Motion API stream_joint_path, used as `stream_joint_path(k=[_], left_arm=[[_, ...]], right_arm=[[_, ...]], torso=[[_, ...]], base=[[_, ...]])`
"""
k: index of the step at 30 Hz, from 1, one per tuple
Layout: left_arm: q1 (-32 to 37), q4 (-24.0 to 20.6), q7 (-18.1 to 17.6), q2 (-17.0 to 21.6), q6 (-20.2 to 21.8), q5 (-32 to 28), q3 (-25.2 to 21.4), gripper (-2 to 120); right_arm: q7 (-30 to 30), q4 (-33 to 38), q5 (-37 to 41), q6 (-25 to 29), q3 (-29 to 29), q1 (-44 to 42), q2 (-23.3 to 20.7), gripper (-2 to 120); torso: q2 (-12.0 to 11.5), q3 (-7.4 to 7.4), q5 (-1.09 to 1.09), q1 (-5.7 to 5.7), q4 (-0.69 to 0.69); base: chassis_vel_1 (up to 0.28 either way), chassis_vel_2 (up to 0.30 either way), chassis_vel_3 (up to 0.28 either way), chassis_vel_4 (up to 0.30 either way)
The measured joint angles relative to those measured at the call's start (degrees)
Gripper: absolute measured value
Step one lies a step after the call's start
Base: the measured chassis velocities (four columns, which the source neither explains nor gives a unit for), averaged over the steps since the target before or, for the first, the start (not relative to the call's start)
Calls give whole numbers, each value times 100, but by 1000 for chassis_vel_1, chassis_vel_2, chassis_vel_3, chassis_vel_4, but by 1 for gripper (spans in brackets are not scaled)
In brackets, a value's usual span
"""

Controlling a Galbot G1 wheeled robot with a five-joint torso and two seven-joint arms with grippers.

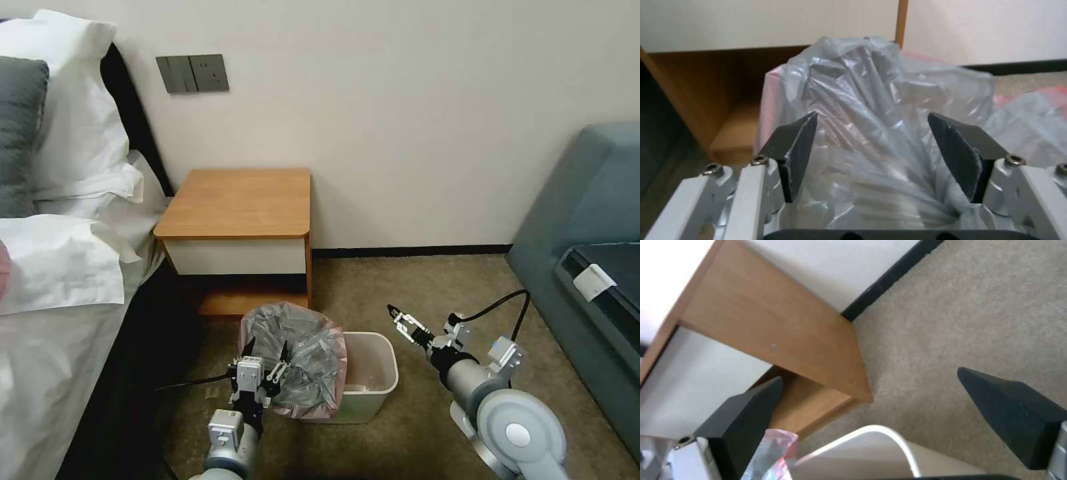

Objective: Pick up the garbage bag from the table and place it over the trash can.

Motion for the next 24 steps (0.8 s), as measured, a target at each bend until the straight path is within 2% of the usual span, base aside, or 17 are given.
stream_joint_path(k=[6,24], left_arm=[[-61,80,-212,-29,125,-179,-19,64],[-322,376,-253,-86,182,-341,144,60]], right_arm=[[7,-107,-121,81,-40,-20,74,100],[8,-234,-208,124,-7,23,86,100]], torso=[[0,0,0,0,0],[0,0,0,0,0]], base=[[0,0,0,0],[0,0,0,0]])
